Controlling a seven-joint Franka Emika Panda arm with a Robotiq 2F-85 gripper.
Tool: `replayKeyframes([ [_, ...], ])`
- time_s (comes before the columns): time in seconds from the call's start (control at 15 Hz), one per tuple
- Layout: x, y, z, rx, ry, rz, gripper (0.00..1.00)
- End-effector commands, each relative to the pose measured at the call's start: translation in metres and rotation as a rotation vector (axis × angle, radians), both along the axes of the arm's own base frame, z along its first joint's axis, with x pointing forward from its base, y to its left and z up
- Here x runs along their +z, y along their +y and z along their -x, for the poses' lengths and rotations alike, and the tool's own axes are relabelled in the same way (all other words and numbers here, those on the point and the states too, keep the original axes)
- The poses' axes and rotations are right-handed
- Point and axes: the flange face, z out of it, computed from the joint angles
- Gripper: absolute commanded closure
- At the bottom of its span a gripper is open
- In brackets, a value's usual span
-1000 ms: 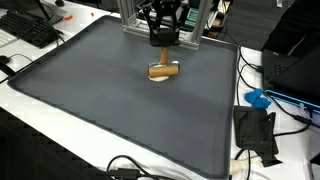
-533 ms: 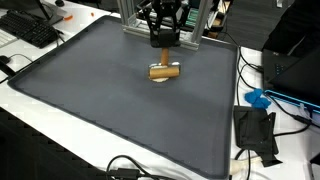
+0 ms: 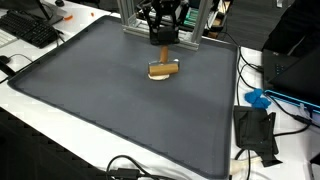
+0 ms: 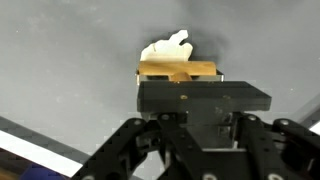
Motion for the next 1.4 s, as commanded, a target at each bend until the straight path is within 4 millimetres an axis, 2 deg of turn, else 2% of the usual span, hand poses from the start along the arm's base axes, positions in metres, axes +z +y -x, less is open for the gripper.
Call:
replayKeyframes([
  [0.0,-0.029,-0.006,0.018,0.015,0.123,0.048,0.77],
  [0.87,-0.033,-0.015,0.027,0.022,0.192,0.086,0.77],
  [1.33,-0.026,-0.004,0.017,-0.019,0.132,-0.004,0.77],
])
